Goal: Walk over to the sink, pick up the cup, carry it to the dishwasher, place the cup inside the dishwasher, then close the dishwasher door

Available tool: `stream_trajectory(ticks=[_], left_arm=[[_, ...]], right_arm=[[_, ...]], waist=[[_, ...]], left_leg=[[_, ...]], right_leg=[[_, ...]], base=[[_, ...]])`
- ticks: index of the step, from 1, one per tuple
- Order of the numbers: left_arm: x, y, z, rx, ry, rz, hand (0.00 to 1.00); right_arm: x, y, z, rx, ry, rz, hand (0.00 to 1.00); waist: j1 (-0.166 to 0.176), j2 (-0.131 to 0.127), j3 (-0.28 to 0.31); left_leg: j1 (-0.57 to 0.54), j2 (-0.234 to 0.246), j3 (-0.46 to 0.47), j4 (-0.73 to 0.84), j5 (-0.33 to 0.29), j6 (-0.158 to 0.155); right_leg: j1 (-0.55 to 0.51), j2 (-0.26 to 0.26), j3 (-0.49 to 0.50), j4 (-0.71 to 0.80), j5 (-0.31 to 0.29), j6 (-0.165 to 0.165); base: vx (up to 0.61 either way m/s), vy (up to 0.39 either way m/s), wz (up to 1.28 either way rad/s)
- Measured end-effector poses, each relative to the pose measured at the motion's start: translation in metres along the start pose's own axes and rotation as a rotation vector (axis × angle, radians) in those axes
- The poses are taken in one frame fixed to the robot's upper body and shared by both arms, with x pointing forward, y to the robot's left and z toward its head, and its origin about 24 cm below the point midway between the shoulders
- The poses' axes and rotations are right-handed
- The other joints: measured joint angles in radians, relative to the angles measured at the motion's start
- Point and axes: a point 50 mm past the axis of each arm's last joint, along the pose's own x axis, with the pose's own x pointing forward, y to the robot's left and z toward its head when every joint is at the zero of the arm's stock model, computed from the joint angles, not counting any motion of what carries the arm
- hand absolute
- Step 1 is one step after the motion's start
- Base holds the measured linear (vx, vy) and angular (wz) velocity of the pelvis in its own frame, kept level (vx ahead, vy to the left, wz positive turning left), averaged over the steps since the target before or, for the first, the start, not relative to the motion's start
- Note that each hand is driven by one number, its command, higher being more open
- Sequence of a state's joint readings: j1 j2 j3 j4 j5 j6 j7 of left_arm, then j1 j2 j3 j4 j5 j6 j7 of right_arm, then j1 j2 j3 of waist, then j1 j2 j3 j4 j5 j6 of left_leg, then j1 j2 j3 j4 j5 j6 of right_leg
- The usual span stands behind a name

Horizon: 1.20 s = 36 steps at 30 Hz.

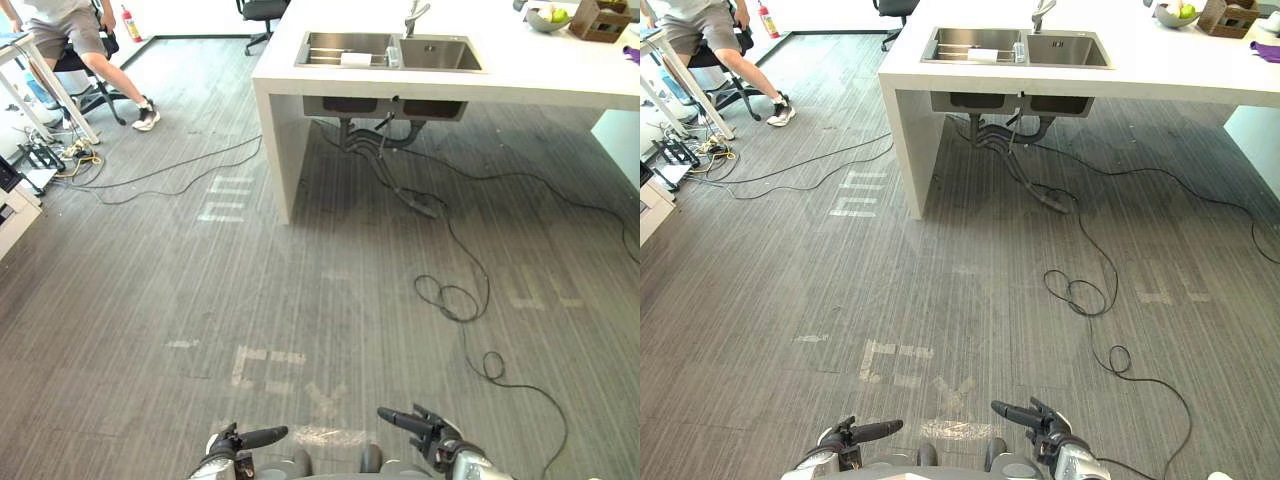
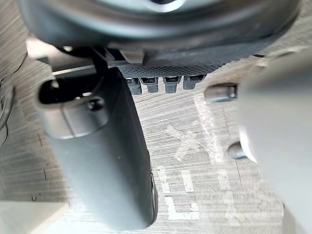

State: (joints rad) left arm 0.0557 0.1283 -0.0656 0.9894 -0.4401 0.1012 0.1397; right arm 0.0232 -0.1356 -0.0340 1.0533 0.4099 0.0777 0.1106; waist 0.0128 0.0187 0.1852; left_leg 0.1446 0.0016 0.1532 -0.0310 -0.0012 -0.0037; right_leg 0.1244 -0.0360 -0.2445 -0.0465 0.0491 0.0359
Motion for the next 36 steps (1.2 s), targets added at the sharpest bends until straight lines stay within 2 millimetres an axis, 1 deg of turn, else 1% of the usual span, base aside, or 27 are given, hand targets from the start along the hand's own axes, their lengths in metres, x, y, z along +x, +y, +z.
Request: stream_trajectory(ticks=[4,8,11,13,14,16,17,18,19,20,21,22,23,24,25,26,27,28,29,30,31,32,33,34,35,36], left_arm=[[-0.001,0.001,-0.004,-0.059,-0.006,-0.021,1.0],[-0.001,0.003,-0.005,-0.075,-0.005,-0.039,1.0],[-0.001,0.002,-0.004,-0.079,-0.007,-0.057,1.0],[-0.001,0.001,-0.004,-0.076,-0.006,-0.06,1.0],[-0.001,0.001,-0.003,-0.076,-0.009,-0.061,1.0],[0.0,0.001,0.002,-0.075,-0.017,-0.071,1.0],[0.001,0.002,0.005,-0.048,-0.018,-0.081,1.0],[0.001,0.0,0.005,-0.042,-0.013,-0.086,1.0],[0.001,0.003,0.007,-0.036,-0.007,-0.081,1.0],[0.001,0.005,0.009,-0.039,-0.005,-0.081,1.0],[0.001,0.005,0.012,-0.036,-0.012,-0.083,1.0],[0.001,0.005,0.018,-0.051,-0.023,-0.088,1.0],[0.0,-0.001,0.024,-0.078,-0.036,-0.104,1.0],[0.0,-0.003,0.028,-0.092,-0.041,-0.111,1.0],[-0.001,-0.008,0.035,-0.108,-0.045,-0.128,1.0],[0.0,-0.014,0.041,-0.109,-0.04,-0.145,1.0],[-0.001,-0.016,0.043,-0.103,-0.039,-0.152,1.0],[-0.001,-0.018,0.046,-0.087,-0.039,-0.164,1.0],[-0.001,-0.02,0.046,-0.084,-0.038,-0.168,1.0],[-0.001,-0.021,0.047,-0.082,-0.035,-0.17,1.0],[-0.002,-0.025,0.047,-0.086,-0.026,-0.181,1.0],[-0.002,-0.027,0.046,-0.09,-0.019,-0.187,1.0],[-0.002,-0.029,0.04,-0.102,-0.004,-0.19,1.0],[-0.002,-0.03,0.029,-0.118,0.025,-0.187,1.0],[-0.001,-0.031,0.027,-0.127,0.033,-0.186,1.0],[-0.001,-0.033,0.025,-0.138,0.024,-0.189,1.0]], right_arm=[[-0.001,-0.001,-0.003,0.012,0.004,-0.005,1.0],[-0.001,-0.001,-0.004,0.015,0.006,-0.004,1.0],[-0.001,-0.001,-0.003,0.014,0.004,-0.005,1.0],[-0.001,-0.002,-0.003,0.02,0.004,-0.009,1.0],[-0.001,-0.002,-0.003,0.027,0.002,-0.012,1.0],[-0.001,-0.003,-0.001,0.048,-0.008,-0.017,1.0],[0.0,-0.002,0.002,0.052,-0.018,-0.017,1.0],[0.001,-0.001,0.006,0.057,-0.029,-0.017,1.0],[0.002,-0.001,0.016,0.073,-0.053,-0.014,1.0],[0.002,0.0,0.022,0.097,-0.069,-0.009,1.0],[0.003,0.002,0.026,0.103,-0.079,-0.004,1.0],[0.005,0.008,0.035,0.12,-0.099,0.012,1.0],[0.005,0.012,0.043,0.126,-0.12,0.028,1.0],[0.005,0.015,0.047,0.134,-0.128,0.037,1.0],[0.005,0.019,0.052,0.149,-0.14,0.058,1.0],[0.005,0.021,0.055,0.152,-0.139,0.073,1.0],[0.005,0.022,0.054,0.152,-0.133,0.08,1.0],[0.004,0.021,0.05,0.155,-0.115,0.088,1.0],[0.004,0.021,0.05,0.156,-0.117,0.091,1.0],[0.004,0.02,0.051,0.16,-0.117,0.093,1.0],[0.002,0.017,0.053,0.168,-0.127,0.092,1.0],[0.002,0.016,0.054,0.178,-0.132,0.091,1.0],[0.001,0.013,0.053,0.187,-0.133,0.085,1.0],[-0.001,0.006,0.053,0.199,-0.128,0.067,1.0],[0.0,0.003,0.053,0.207,-0.123,0.057,1.0],[-0.001,-0.002,0.05,0.214,-0.111,0.04,1.0]], waist=[[0.006,-0.002,-0.005],[0.006,-0.007,-0.007],[0.006,-0.01,-0.008],[0.005,-0.016,-0.011],[0.005,-0.014,-0.013],[0.003,-0.023,-0.015],[0.002,-0.034,-0.013],[0.002,-0.04,-0.011],[0.0,-0.054,-0.005],[0.001,-0.065,-0.001],[0.006,-0.072,0.002],[0.012,-0.072,0.015],[0.012,-0.069,0.025],[0.013,-0.067,0.027],[0.014,-0.058,0.033],[0.013,-0.048,0.038],[0.009,-0.045,0.041],[-0.001,-0.044,0.042],[-0.003,-0.046,0.044],[-0.011,-0.05,0.048],[-0.02,-0.039,0.053],[-0.026,-0.026,0.051],[-0.026,-0.004,0.039],[-0.025,0.021,0.02],[-0.025,0.026,0.019],[-0.032,0.039,0.016]], left_leg=[[0.011,0.0,0.029,0.001,-0.008,0.011],[0.012,-0.001,0.046,0.015,-0.019,0.021],[-0.005,0.001,0.045,0.083,-0.063,0.026],[-0.032,0.003,0.04,0.168,-0.112,0.032],[-0.037,0.003,0.038,0.185,-0.123,0.035],[-0.062,-0.004,0.022,0.253,-0.171,0.048],[-0.065,-0.009,0.019,0.28,-0.198,0.061],[-0.065,-0.01,0.019,0.296,-0.209,0.066],[-0.064,-0.012,0.018,0.349,-0.238,0.077],[-0.066,-0.011,0.016,0.42,-0.282,0.074],[-0.066,-0.009,0.017,0.448,-0.297,0.062],[-0.063,-0.008,0.018,0.48,-0.323,0.06],[-0.053,-0.004,0.019,0.49,-0.337,0.058],[-0.049,0.0,0.019,0.488,-0.34,0.056],[-0.042,0.017,0.015,0.478,-0.346,0.05],[-0.026,0.03,0.01,0.458,-0.355,0.048],[-0.017,0.037,0.006,0.451,-0.357,0.039],[-0.006,0.045,-0.01,0.45,-0.365,0.011],[0.003,0.046,-0.015,0.452,-0.377,0.001],[0.025,0.05,-0.033,0.461,-0.409,-0.016],[0.053,0.069,-0.055,0.448,-0.434,-0.027],[0.065,0.082,-0.063,0.429,-0.439,-0.032],[0.087,0.105,-0.064,0.386,-0.439,-0.032],[0.072,0.132,-0.065,0.438,-0.415,-0.039],[0.034,0.143,-0.063,0.515,-0.392,-0.027],[-0.051,0.175,-0.059,0.687,-0.314,-0.052]], right_leg=[[-0.007,0.0,0.027,0.018,-0.01,-0.005],[-0.022,-0.007,0.034,0.049,-0.026,-0.011],[-0.035,-0.021,0.026,0.111,-0.064,-0.008],[-0.058,-0.039,0.02,0.196,-0.114,0.001],[-0.061,-0.044,0.018,0.216,-0.125,0.004],[-0.096,-0.072,0.007,0.324,-0.182,0.033],[-0.13,-0.096,-0.001,0.43,-0.213,0.046],[-0.165,-0.117,-0.003,0.532,-0.233,0.038],[-0.241,-0.169,-0.009,0.811,-0.242,0.008],[-0.282,-0.216,-0.014,0.984,-0.175,-0.035],[-0.292,-0.232,-0.025,1.027,-0.157,-0.039],[-0.338,-0.262,-0.028,1.121,-0.101,-0.062],[-0.399,-0.268,-0.017,1.189,-0.074,-0.052],[-0.419,-0.265,-0.014,1.175,-0.119,-0.039],[-0.439,-0.238,-0.014,1.042,-0.175,-0.025],[-0.435,-0.199,-0.012,0.806,-0.178,-0.004],[-0.426,-0.18,-0.004,0.68,-0.165,0.014],[-0.405,-0.156,0.016,0.469,-0.125,0.049],[-0.401,-0.153,0.027,0.406,-0.106,0.06],[-0.39,-0.151,0.037,0.353,-0.059,0.064],[-0.382,-0.136,0.035,0.388,-0.007,0.049],[-0.391,-0.121,0.034,0.418,-0.009,0.045],[-0.408,-0.097,0.027,0.456,-0.032,0.009],[-0.421,-0.074,0.008,0.488,-0.076,-0.053],[-0.422,-0.07,0.007,0.499,-0.093,-0.058],[-0.397,-0.062,-0.011,0.493,-0.111,-0.063]], base=[[-0.03,0.029,-0.18],[-0.02,0.033,-0.15],[0.01,0.038,0.02],[0.03,0.051,0.08],[0.05,0.051,0.13],[0.06,0.052,0.18],[0.05,0.043,0.14],[0.06,0.018,0.12],[0.09,0.002,0.07],[0.12,-0.009,0.03],[0.13,-0.023,-0.07],[0.14,-0.047,-0.11],[0.09,-0.046,-0.09],[0.11,-0.059,-0.04],[0.16,-0.105,0.02],[0.21,-0.132,0.06],[0.26,-0.175,0.22],[0.22,-0.144,0.25],[0.32,-0.221,0.35],[0.37,-0.265,0.37],[0.38,-0.282,0.43],[0.4,-0.304,0.34],[0.54,-0.314,0.15],[0.54,-0.317,0.0],[0.56,-0.296,0.05],[0.47,-0.257,0.24]])
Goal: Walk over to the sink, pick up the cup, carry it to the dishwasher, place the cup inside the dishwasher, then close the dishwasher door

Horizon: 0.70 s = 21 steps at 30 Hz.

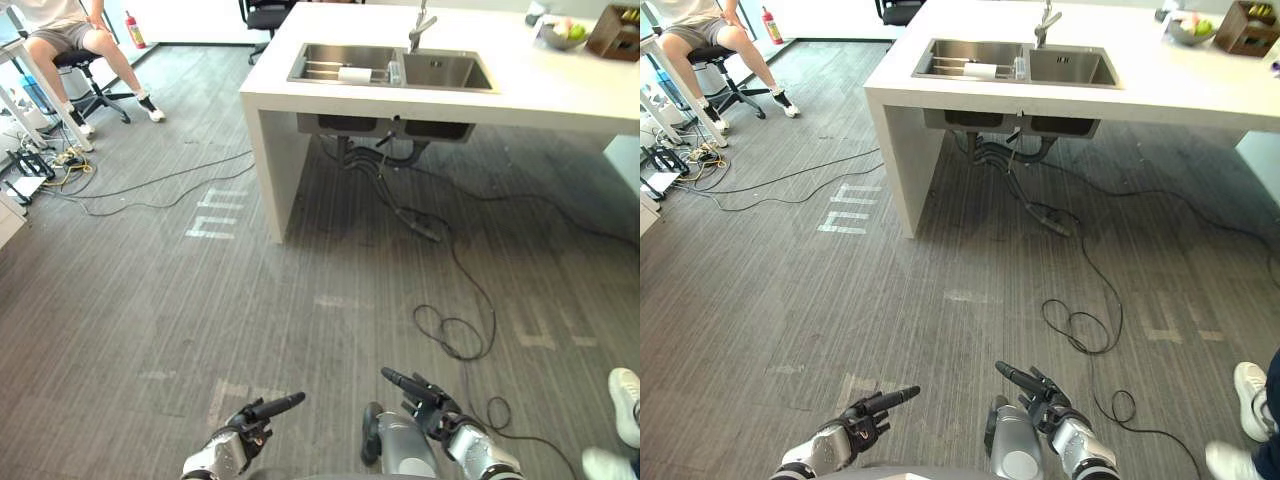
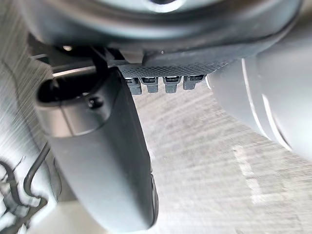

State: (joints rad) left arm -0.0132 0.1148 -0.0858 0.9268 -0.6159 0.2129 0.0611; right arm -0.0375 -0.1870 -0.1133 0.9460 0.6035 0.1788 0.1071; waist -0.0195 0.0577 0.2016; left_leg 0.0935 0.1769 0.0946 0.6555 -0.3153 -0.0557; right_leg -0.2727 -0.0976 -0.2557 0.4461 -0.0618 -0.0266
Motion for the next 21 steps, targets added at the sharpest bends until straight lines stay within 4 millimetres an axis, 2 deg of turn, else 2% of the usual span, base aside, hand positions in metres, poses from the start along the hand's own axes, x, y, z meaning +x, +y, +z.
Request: stream_trajectory(ticks=[1,2,3,4,6,7,9,10,11,12,13,14,15,16,17,18,19,20,21], left_arm=[[0.001,-0.003,0.005,-0.002,-0.031,-0.02,1.0],[0.001,-0.004,0.006,-0.005,-0.049,-0.027,1.0],[0.001,-0.006,0.009,-0.009,-0.077,-0.035,1.0],[0.0,-0.01,0.016,-0.021,-0.117,-0.05,1.0],[-0.001,-0.016,0.024,-0.039,-0.151,-0.072,1.0],[-0.002,-0.021,0.03,-0.042,-0.182,-0.095,1.0],[-0.005,-0.029,0.035,-0.034,-0.213,-0.128,1.0],[-0.007,-0.035,0.035,-0.028,-0.225,-0.148,1.0],[-0.008,-0.041,0.033,-0.035,-0.221,-0.166,1.0],[-0.008,-0.043,0.031,-0.038,-0.214,-0.17,1.0],[-0.008,-0.044,0.028,-0.039,-0.2,-0.171,1.0],[-0.008,-0.044,0.027,-0.035,-0.19,-0.17,1.0],[-0.008,-0.043,0.029,-0.03,-0.191,-0.166,1.0],[-0.008,-0.041,0.034,-0.004,-0.198,-0.158,1.0],[-0.008,-0.04,0.038,0.026,-0.209,-0.156,1.0],[-0.008,-0.039,0.04,0.045,-0.214,-0.156,1.0],[-0.008,-0.037,0.041,0.063,-0.22,-0.16,1.0],[-0.008,-0.036,0.042,0.059,-0.226,-0.163,1.0],[-0.008,-0.036,0.044,0.051,-0.242,-0.166,1.0]], right_arm=[[-0.003,-0.011,-0.005,-0.012,0.015,-0.027,1.0],[-0.005,-0.016,-0.008,-0.021,0.029,-0.042,1.0],[-0.006,-0.022,-0.013,-0.039,0.049,-0.062,1.0],[-0.007,-0.028,-0.017,-0.051,0.073,-0.087,1.0],[-0.008,-0.032,-0.019,-0.049,0.081,-0.099,1.0],[-0.007,-0.031,-0.017,-0.049,0.073,-0.095,1.0],[-0.004,-0.023,-0.013,-0.046,0.053,-0.077,1.0],[-0.002,-0.019,-0.006,-0.041,0.028,-0.065,1.0],[-0.001,-0.016,-0.002,-0.016,0.006,-0.058,1.0],[0.0,-0.014,-0.001,0.0,-0.002,-0.053,1.0],[0.0,-0.011,-0.001,0.032,-0.012,-0.04,1.0],[-0.001,-0.012,-0.004,0.046,-0.015,-0.031,1.0],[-0.001,-0.011,-0.006,0.056,-0.011,-0.026,1.0],[-0.001,-0.01,-0.011,0.067,-0.001,-0.014,1.0],[-0.002,-0.01,-0.014,0.072,0.01,-0.004,1.0],[-0.002,-0.01,-0.016,0.072,0.017,-0.002,1.0],[-0.001,-0.008,-0.019,0.059,0.036,0.005,1.0],[-0.001,-0.007,-0.02,0.048,0.047,0.011,1.0],[0.0,-0.003,-0.024,0.039,0.076,0.023,1.0]], waist=[[-0.003,0.017,0.008],[-0.002,0.024,0.013],[0.0,0.031,0.02],[0.002,0.038,0.033],[0.006,0.03,0.048],[0.013,0.027,0.059],[0.029,0.021,0.069],[0.034,0.02,0.075],[0.036,0.023,0.083],[0.037,0.023,0.087],[0.038,0.03,0.091],[0.038,0.057,0.094],[0.04,0.051,0.101],[0.045,0.026,0.105],[0.048,0.006,0.112],[0.05,0.003,0.113],[0.056,0.001,0.114],[0.058,0.0,0.115],[0.061,-0.002,0.116]], left_leg=[[-0.066,0.046,0.013,0.153,0.126,-0.029],[-0.095,0.073,0.026,0.226,0.201,-0.018],[-0.143,0.108,0.041,0.332,0.243,-0.011],[-0.222,0.102,0.045,0.455,0.198,0.003],[-0.297,0.059,0.054,0.441,0.161,-0.004],[-0.34,0.033,0.088,0.341,0.149,-0.007],[-0.363,-0.012,0.129,0.04,0.154,-0.013],[-0.352,-0.05,0.125,-0.228,0.193,-0.024],[-0.331,-0.077,0.099,-0.454,0.275,-0.044],[-0.322,-0.081,0.089,-0.534,0.308,-0.052],[-0.314,-0.072,0.083,-0.586,0.326,-0.06],[-0.3,-0.041,0.084,-0.574,0.385,-0.037],[-0.293,-0.038,0.087,-0.555,0.436,-0.017],[-0.287,-0.055,0.107,-0.529,0.472,0.027],[-0.289,-0.077,0.117,-0.505,0.471,0.032],[-0.294,-0.085,0.118,-0.492,0.467,0.038],[-0.309,-0.096,0.12,-0.454,0.441,0.073],[-0.321,-0.1,0.119,-0.427,0.425,0.086],[-0.343,-0.107,0.119,-0.368,0.384,0.084]], right_leg=[[0.058,0.015,-0.021,-0.03,-0.025,-0.012],[0.094,0.027,-0.025,-0.055,-0.038,-0.024],[0.148,0.047,-0.031,-0.091,-0.048,-0.037],[0.226,0.058,-0.033,-0.139,-0.065,-0.042],[0.299,0.056,-0.032,-0.189,-0.072,-0.043],[0.344,0.055,-0.029,-0.221,-0.066,-0.032],[0.392,0.05,-0.013,-0.262,-0.064,-0.028],[0.413,0.047,-0.001,-0.283,-0.064,-0.025],[0.445,0.048,0.012,-0.302,-0.07,-0.013],[0.464,0.049,0.022,-0.312,-0.078,0.0],[0.502,0.063,0.04,-0.324,-0.105,0.031],[0.544,0.085,0.055,-0.319,-0.143,0.054],[0.562,0.082,0.06,-0.309,-0.162,0.062],[0.574,0.056,0.067,-0.294,-0.189,0.065],[0.582,0.029,0.072,-0.288,-0.2,0.059],[0.582,0.02,0.075,-0.288,-0.2,0.059],[0.58,0.007,0.089,-0.285,-0.197,0.057],[0.577,0.001,0.095,-0.279,-0.197,0.057],[0.568,-0.009,0.114,-0.257,-0.197,0.058]], base=[[0.48,-0.229,0.32],[0.39,-0.154,0.25],[0.47,-0.125,0.08],[0.46,-0.105,0.05],[0.42,-0.079,-0.04],[0.47,-0.057,-0.23],[0.43,-0.016,-0.33],[0.39,0.061,-0.38],[0.39,0.09,-0.39],[0.39,0.149,-0.42],[0.39,0.201,-0.4],[0.39,0.218,-0.34],[0.35,0.229,-0.2],[0.31,0.212,-0.09],[0.3,0.204,-0.06],[0.29,0.191,-0.03],[0.23,0.145,0.0],[0.28,0.167,0.01],[0.32,0.187,0.0]])
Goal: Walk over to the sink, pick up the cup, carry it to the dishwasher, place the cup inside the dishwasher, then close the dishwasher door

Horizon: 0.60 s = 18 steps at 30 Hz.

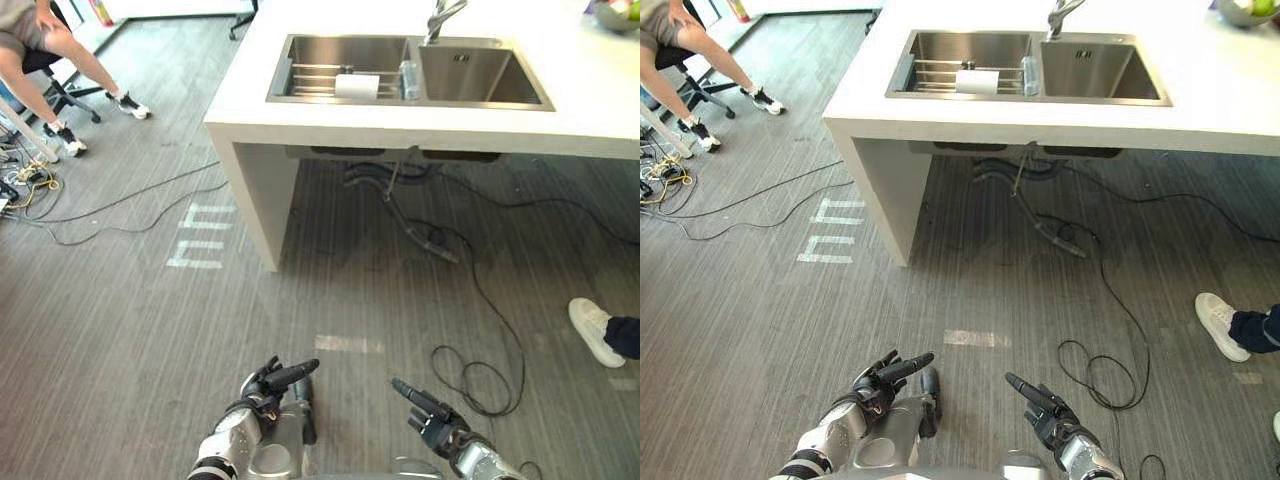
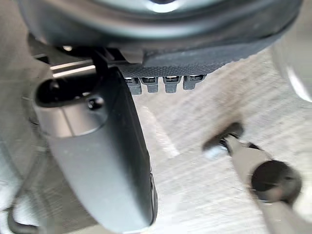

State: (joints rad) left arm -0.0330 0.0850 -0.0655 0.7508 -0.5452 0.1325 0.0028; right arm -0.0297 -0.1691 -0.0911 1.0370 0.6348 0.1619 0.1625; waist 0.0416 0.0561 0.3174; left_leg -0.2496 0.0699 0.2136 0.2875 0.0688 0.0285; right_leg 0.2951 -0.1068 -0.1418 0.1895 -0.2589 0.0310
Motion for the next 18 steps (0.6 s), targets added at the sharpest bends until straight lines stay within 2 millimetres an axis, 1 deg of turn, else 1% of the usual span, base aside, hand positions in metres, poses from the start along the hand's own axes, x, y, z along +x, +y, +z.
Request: stream_trajectory(ticks=[1,2,3,4,5,6,7,8,9,10,11,12,13,14,15,16,17,18], left_arm=[[0.0,0.0,0.001,-0.003,-0.012,0.003,1.0],[0.0,0.0,0.001,-0.002,-0.012,0.004,1.0],[-0.001,0.001,-0.002,0.01,-0.009,0.011,1.0],[-0.002,0.002,-0.009,0.014,-0.001,0.02,1.0],[-0.002,0.002,-0.013,0.016,0.0,0.023,1.0],[-0.004,0.003,-0.015,0.011,-0.014,0.026,1.0],[-0.004,0.005,-0.014,0.015,-0.03,0.037,1.0],[-0.006,0.01,-0.013,0.019,-0.046,0.058,1.0],[-0.007,0.011,-0.014,0.02,-0.049,0.067,1.0],[-0.009,0.013,-0.016,0.024,-0.058,0.085,1.0],[-0.011,0.015,-0.016,0.025,-0.067,0.101,1.0],[-0.011,0.016,-0.016,0.026,-0.07,0.107,1.0],[-0.012,0.017,-0.015,0.024,-0.078,0.118,1.0],[-0.012,0.018,-0.015,0.024,-0.079,0.12,1.0],[-0.013,0.021,-0.016,0.026,-0.074,0.128,1.0],[-0.013,0.023,-0.015,0.022,-0.072,0.134,1.0],[-0.013,0.025,-0.015,0.006,-0.072,0.138,1.0],[-0.013,0.025,-0.014,-0.005,-0.075,0.135,1.0]], right_arm=[[0.001,0.001,-0.005,0.0,0.034,0.0,1.0],[0.001,0.001,-0.008,0.004,0.049,-0.002,1.0],[0.001,0.0,-0.011,0.026,0.063,-0.016,1.0],[0.001,-0.002,-0.014,0.063,0.065,-0.031,1.0],[0.001,-0.003,-0.012,0.078,0.058,-0.033,1.0],[0.001,-0.004,-0.009,0.091,0.042,-0.036,1.0],[0.0,-0.005,-0.007,0.113,0.022,-0.041,1.0],[0.001,-0.003,-0.006,0.117,0.011,-0.041,1.0],[0.001,-0.003,-0.005,0.125,0.002,-0.043,1.0],[0.001,-0.003,0.001,0.144,-0.028,-0.045,1.0],[0.001,-0.003,0.01,0.153,-0.065,-0.041,1.0],[0.001,-0.004,0.015,0.157,-0.081,-0.04,1.0],[-0.001,-0.007,0.022,0.174,-0.113,-0.043,1.0],[-0.001,-0.008,0.023,0.178,-0.117,-0.047,1.0],[-0.002,-0.012,0.023,0.189,-0.118,-0.065,1.0],[-0.002,-0.01,0.02,0.215,-0.12,-0.059,1.0],[-0.001,-0.007,0.018,0.244,-0.126,-0.055,1.0],[-0.001,-0.007,0.017,0.244,-0.124,-0.058,1.0]], waist=[[0.003,-0.002,-0.001],[0.01,-0.007,-0.004],[0.023,-0.03,-0.026],[0.025,-0.054,-0.053],[0.024,-0.062,-0.064],[0.02,-0.065,-0.068],[0.02,-0.077,-0.07],[0.019,-0.097,-0.076],[0.018,-0.099,-0.078],[0.017,-0.095,-0.075],[0.014,-0.087,-0.072],[0.012,-0.081,-0.07],[0.005,-0.059,-0.06],[0.003,-0.055,-0.057],[0.003,-0.047,-0.053],[0.002,-0.048,-0.051],[-0.004,-0.051,-0.051],[-0.006,-0.053,-0.052]], left_leg=[[-0.015,-0.005,-0.001,0.045,-0.037,0.003],[-0.015,-0.013,0.004,0.053,-0.052,0.011],[-0.005,-0.044,0.03,0.018,-0.068,0.019],[0.018,-0.09,0.039,-0.053,-0.066,0.017],[0.024,-0.109,0.038,-0.075,-0.065,0.019],[0.032,-0.121,0.038,-0.077,-0.06,0.029],[0.048,-0.137,0.039,-0.056,-0.083,0.07],[0.076,-0.159,0.033,-0.052,-0.107,0.079],[0.099,-0.165,0.027,-0.059,-0.115,0.085],[0.141,-0.166,0.022,-0.07,-0.132,0.088],[0.171,-0.155,0.015,-0.073,-0.151,0.084],[0.186,-0.147,0.009,-0.076,-0.159,0.08],[0.218,-0.118,-0.016,-0.077,-0.176,0.069],[0.229,-0.105,-0.023,-0.074,-0.178,0.059],[0.245,-0.078,-0.04,-0.047,-0.194,0.049],[0.254,-0.066,-0.059,-0.023,-0.21,0.036],[0.27,-0.054,-0.086,0.001,-0.225,0.017],[0.28,-0.049,-0.092,0.002,-0.234,0.006]], right_leg=[[-0.01,-0.014,0.02,0.031,-0.004,-0.005],[-0.021,-0.024,0.031,0.056,-0.011,-0.009],[-0.069,-0.059,0.049,0.133,-0.031,0.002],[-0.151,-0.107,0.064,0.248,-0.025,0.02],[-0.192,-0.126,0.078,0.315,-0.016,0.055],[-0.234,-0.143,0.097,0.413,0.008,0.127],[-0.286,-0.165,0.119,0.552,0.057,0.214],[-0.339,-0.193,0.126,0.675,0.158,0.225],[-0.361,-0.208,0.115,0.729,0.23,0.219],[-0.424,-0.242,0.072,0.851,0.287,0.153],[-0.497,-0.265,0.012,0.93,0.19,0.086],[-0.528,-0.267,-0.025,0.928,0.139,0.06],[-0.572,-0.253,-0.118,0.795,0.075,0.048],[-0.575,-0.241,-0.143,0.701,0.071,0.054],[-0.568,-0.192,-0.141,0.468,0.082,0.067],[-0.568,-0.166,-0.126,0.363,0.102,0.067],[-0.568,-0.153,-0.116,0.326,0.151,0.06],[-0.563,-0.15,-0.117,0.33,0.188,0.061]], base=[[0.26,0.154,-0.06],[0.24,0.146,-0.22],[0.23,0.134,-0.26],[0.3,0.167,-0.25],[0.27,0.142,-0.08],[0.23,0.105,0.05],[0.28,0.11,0.14],[0.28,0.096,0.18],[0.36,0.095,0.12],[0.36,0.073,0.01],[0.35,0.058,-0.03],[0.25,0.003,0.14],[0.2,-0.025,0.26],[0.26,-0.058,0.41],[0.29,-0.105,0.43],[0.37,-0.185,0.74],[0.32,-0.205,0.79],[0.29,-0.259,1.09]])
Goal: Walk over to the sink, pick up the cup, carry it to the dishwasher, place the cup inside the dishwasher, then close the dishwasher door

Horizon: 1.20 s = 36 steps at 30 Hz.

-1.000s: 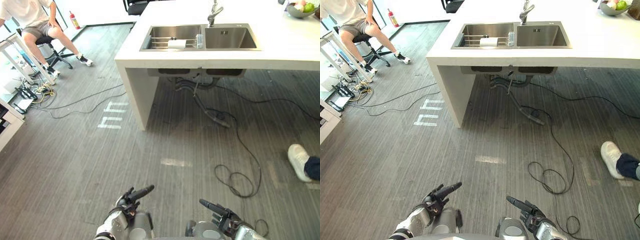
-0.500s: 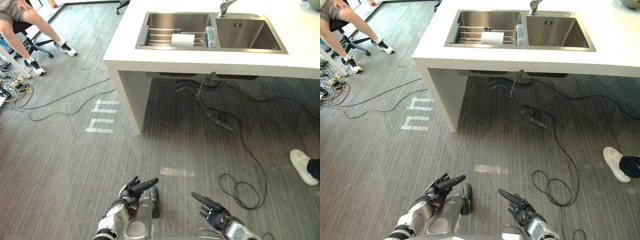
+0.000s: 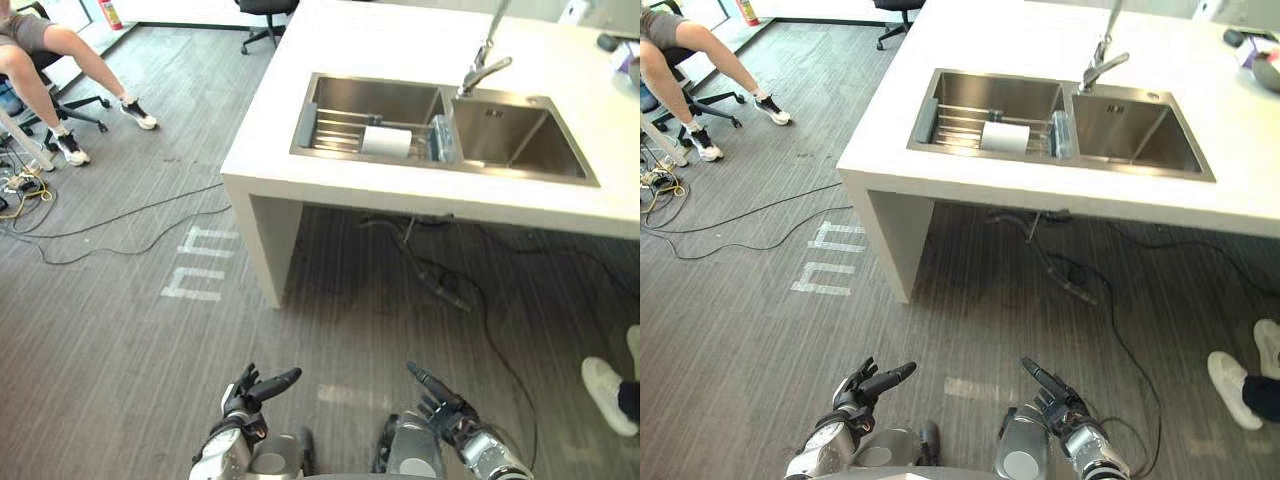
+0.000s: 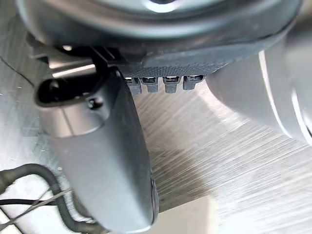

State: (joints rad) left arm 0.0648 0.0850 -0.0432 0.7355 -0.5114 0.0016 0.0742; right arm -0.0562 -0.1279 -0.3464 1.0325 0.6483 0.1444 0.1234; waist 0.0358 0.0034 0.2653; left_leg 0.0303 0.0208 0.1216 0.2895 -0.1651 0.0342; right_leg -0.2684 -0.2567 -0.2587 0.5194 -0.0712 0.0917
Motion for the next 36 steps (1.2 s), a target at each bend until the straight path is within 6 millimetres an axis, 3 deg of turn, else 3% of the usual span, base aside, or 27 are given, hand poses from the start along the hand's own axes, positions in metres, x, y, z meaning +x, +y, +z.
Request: stream_trajectory(ticks=[1,2,4,6,9,12,13,16,18,19,20,21,23,25,28,31,36], left_arm=[[-0.001,-0.001,0.001,-0.015,-0.01,-0.012,1.0],[-0.002,0.001,0.001,-0.029,-0.021,-0.012,1.0],[-0.005,0.001,-0.007,-0.055,-0.004,-0.003,1.0],[-0.005,-0.002,-0.014,-0.083,0.03,0.006,1.0],[-0.001,-0.003,-0.018,-0.114,0.062,0.017,1.0],[0.002,-0.01,-0.015,-0.134,0.056,0.005,1.0],[0.002,-0.011,-0.014,-0.163,0.047,0.005,1.0],[0.0,-0.013,-0.004,-0.18,-0.031,-0.009,1.0],[-0.002,-0.017,0.013,-0.176,-0.122,-0.024,1.0],[-0.007,-0.02,0.027,-0.143,-0.207,-0.023,1.0],[-0.018,-0.022,0.042,-0.116,-0.319,-0.035,1.0],[-0.024,-0.023,0.054,-0.094,-0.39,-0.051,1.0],[-0.053,-0.04,0.111,-0.049,-0.684,-0.152,1.0],[-0.078,-0.049,0.14,-0.051,-0.869,-0.213,1.0],[-0.088,-0.049,0.136,-0.052,-0.889,-0.227,1.0],[-0.094,-0.062,0.135,-0.067,-0.896,-0.27,1.0],[-0.096,-0.068,0.13,-0.092,-0.874,-0.236,1.0]], right_arm=[[-0.001,-0.003,-0.006,0.006,0.016,-0.009,1.0],[-0.002,-0.004,-0.015,0.012,0.041,-0.01,1.0],[-0.003,-0.004,-0.017,0.002,0.054,-0.001,1.0],[-0.003,-0.005,-0.018,0.007,0.063,0.01,1.0],[-0.004,-0.007,-0.023,0.002,0.093,0.013,1.0],[-0.007,-0.015,-0.025,-0.004,0.116,-0.011,1.0],[-0.009,-0.024,-0.029,-0.003,0.147,-0.044,1.0],[-0.012,-0.032,-0.03,-0.043,0.19,-0.066,1.0],[-0.014,-0.033,-0.029,-0.066,0.199,-0.069,1.0],[-0.015,-0.037,-0.029,-0.071,0.198,-0.078,1.0],[-0.018,-0.042,-0.027,-0.07,0.194,-0.091,1.0],[-0.018,-0.042,-0.028,-0.062,0.188,-0.094,1.0],[-0.02,-0.044,-0.03,-0.05,0.183,-0.109,1.0],[-0.021,-0.047,-0.028,-0.065,0.182,-0.122,1.0],[-0.023,-0.052,-0.03,-0.064,0.18,-0.142,1.0],[-0.025,-0.057,-0.036,-0.05,0.179,-0.152,1.0],[-0.034,-0.072,-0.05,0.034,0.186,-0.195,1.0]], waist=[[0.001,-0.016,-0.007],[0.023,-0.046,-0.02],[0.029,-0.019,-0.037],[0.015,0.01,-0.041],[0.005,0.015,-0.045],[0.005,0.02,-0.041],[0.006,0.02,-0.03],[0.024,0.018,-0.013],[0.044,0.015,0.008],[0.056,0.019,0.014],[0.062,0.04,0.008],[0.058,0.04,0.006],[0.068,0.019,0.003],[0.068,0.021,-0.003],[0.073,0.027,-0.024],[0.075,0.03,-0.044],[0.08,0.032,-0.088]], left_leg=[[0.021,0.0,-0.011,-0.001,-0.028,-0.019],[0.027,-0.011,-0.031,0.016,-0.057,-0.042],[-0.001,0.037,-0.036,0.045,-0.093,-0.084],[-0.007,0.095,-0.034,0.027,-0.103,-0.111],[0.022,0.161,-0.029,0.022,-0.077,-0.156],[-0.097,0.194,-0.026,0.275,-0.079,-0.154],[-0.117,0.172,-0.014,0.274,-0.093,-0.161],[-0.175,0.135,0.036,0.135,-0.08,-0.162],[-0.224,0.13,0.053,0.043,-0.011,-0.152],[-0.239,0.134,0.071,0.02,0.121,-0.147],[-0.237,0.144,0.064,0.024,0.316,-0.141],[-0.228,0.134,0.062,0.027,0.28,-0.12],[-0.225,0.076,0.049,-0.02,0.268,-0.115],[-0.2,0.04,0.022,-0.089,0.268,-0.115],[-0.136,0.022,0.014,-0.234,0.271,-0.108],[-0.12,0.021,0.008,-0.298,0.298,-0.069],[-0.114,0.027,-0.001,-0.32,0.306,-0.066]], right_leg=[[0.019,0.002,-0.004,0.007,0.1,-0.006],[0.04,-0.007,-0.009,0.006,0.083,-0.033],[0.068,0.048,-0.018,-0.066,0.001,-0.042],[0.08,0.121,-0.039,-0.134,-0.018,-0.063],[0.105,0.189,-0.051,-0.146,-0.077,-0.103],[0.171,0.214,-0.062,-0.2,-0.082,-0.124],[0.246,0.212,-0.068,-0.251,-0.074,-0.132],[0.323,0.193,-0.064,-0.3,-0.068,-0.128],[0.347,0.172,-0.053,-0.312,-0.068,-0.116],[0.353,0.161,-0.04,-0.308,-0.083,-0.087],[0.362,0.165,-0.021,-0.292,-0.108,-0.057],[0.364,0.154,-0.019,-0.28,-0.122,-0.045],[0.339,0.097,-0.019,-0.263,-0.143,-0.026],[0.335,0.078,-0.017,-0.283,-0.14,-0.019],[0.335,0.069,-0.017,-0.303,-0.133,-0.004],[0.335,0.079,-0.031,-0.317,-0.126,0.011],[0.357,0.097,-0.045,-0.37,-0.104,0.02]], base=[[0.27,-0.325,0.93],[0.27,-0.363,0.7],[0.23,-0.364,-0.02],[0.27,-0.369,-0.21],[0.25,-0.256,-0.11],[0.23,-0.158,0.08],[0.27,-0.081,0.14],[0.25,-0.01,-0.04],[0.21,0.084,-0.25],[0.25,0.168,-0.33],[0.21,0.185,-0.26],[0.24,0.255,0.0],[0.2,0.239,0.17],[0.13,0.144,0.01],[0.1,0.096,0.02],[0.02,0.001,0.1],[0.03,-0.024,0.05]])
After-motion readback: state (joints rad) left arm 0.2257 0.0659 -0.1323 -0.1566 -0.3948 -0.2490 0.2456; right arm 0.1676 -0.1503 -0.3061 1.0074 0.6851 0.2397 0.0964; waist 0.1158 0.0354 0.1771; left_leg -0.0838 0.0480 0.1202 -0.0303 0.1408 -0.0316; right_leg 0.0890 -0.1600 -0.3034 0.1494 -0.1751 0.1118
